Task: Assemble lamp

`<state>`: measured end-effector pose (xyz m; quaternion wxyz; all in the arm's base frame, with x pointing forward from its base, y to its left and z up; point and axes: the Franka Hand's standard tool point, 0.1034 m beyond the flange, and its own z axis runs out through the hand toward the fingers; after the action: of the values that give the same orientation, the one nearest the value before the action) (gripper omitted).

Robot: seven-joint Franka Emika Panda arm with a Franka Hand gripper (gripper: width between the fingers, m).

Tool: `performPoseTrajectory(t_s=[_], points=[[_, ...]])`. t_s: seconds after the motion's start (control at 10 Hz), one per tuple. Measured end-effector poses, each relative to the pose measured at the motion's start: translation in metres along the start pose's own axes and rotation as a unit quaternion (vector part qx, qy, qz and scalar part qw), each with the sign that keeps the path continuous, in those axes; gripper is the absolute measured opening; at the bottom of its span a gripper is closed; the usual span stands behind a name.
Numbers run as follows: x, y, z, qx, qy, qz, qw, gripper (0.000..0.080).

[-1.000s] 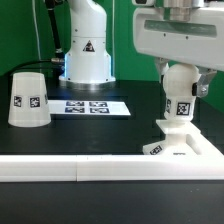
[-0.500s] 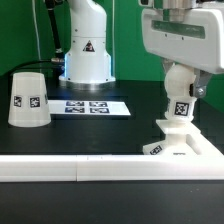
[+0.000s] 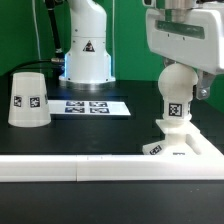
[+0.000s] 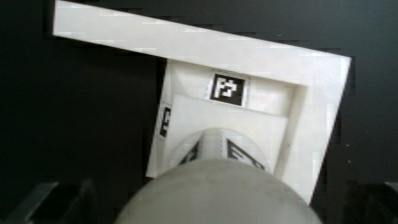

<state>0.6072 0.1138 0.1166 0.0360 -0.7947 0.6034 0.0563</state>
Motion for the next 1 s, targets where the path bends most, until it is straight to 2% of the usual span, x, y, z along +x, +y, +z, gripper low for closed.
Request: performPoseTrajectory(t_s=[0.2, 0.6, 0.9, 1.0], points=[[-0.001, 0.000, 0.000, 0.000, 0.001, -0.121, 0.993, 0.0699], [0.010, 0.000, 0.000, 0.005, 0.003, -0.289, 0.957, 0.0699], [0.010, 0.000, 0.000, 0.004, 0.004, -0.388, 0.921, 0.0699], [0.010, 0.000, 0.000, 0.004, 0.005, -0.435, 0.900, 0.0699]])
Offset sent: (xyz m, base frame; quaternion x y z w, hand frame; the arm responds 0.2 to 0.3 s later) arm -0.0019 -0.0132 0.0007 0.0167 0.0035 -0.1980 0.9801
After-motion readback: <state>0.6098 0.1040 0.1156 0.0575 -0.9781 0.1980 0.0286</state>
